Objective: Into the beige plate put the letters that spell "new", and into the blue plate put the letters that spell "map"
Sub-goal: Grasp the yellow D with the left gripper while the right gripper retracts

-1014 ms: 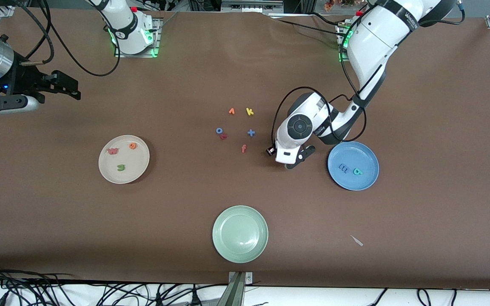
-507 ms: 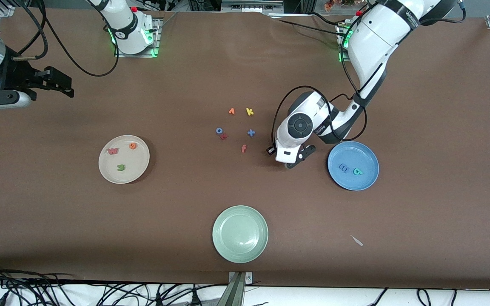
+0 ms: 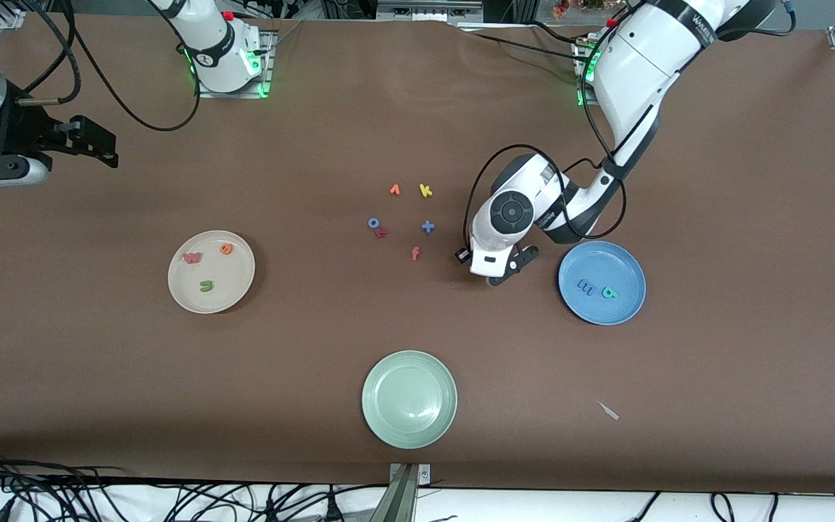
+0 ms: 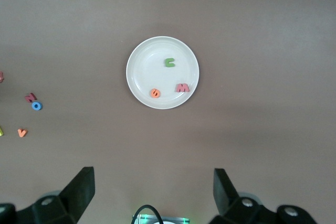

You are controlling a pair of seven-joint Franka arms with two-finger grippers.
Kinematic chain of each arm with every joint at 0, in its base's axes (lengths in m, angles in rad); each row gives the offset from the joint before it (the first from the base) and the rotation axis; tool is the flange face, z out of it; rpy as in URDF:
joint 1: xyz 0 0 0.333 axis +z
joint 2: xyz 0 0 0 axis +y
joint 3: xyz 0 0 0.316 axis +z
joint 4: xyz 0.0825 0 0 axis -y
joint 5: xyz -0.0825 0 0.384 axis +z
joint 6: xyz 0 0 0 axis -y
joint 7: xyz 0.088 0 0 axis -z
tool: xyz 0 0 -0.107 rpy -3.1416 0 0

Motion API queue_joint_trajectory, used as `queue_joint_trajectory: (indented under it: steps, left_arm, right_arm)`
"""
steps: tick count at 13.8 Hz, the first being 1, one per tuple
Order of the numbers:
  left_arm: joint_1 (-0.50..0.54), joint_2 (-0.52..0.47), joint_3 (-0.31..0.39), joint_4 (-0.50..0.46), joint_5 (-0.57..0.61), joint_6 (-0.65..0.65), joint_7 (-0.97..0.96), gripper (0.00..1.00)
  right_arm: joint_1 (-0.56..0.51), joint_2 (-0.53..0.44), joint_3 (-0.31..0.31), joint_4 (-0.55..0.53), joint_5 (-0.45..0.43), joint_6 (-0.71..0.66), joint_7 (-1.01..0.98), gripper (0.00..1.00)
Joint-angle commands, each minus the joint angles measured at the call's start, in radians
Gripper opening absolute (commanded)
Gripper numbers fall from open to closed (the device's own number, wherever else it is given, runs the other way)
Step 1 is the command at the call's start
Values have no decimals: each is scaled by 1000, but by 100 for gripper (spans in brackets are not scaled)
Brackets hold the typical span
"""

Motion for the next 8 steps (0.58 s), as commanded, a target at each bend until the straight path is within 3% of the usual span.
queue_joint_trajectory:
  steps: [1,5,8]
  left_arm:
    - [44,-106,2,-17,-1,-119,93,16]
    - [160,-169,3,-5,-1,-245,313,16]
    - [321,-165,12,-6,35,-272,634,16]
  right_arm:
    - [7,11,7,41,-27,-7,-9,100]
    - [18,13,8,43,-21,-5,9,100]
    - [18,13,8,47,-19,9,11,100]
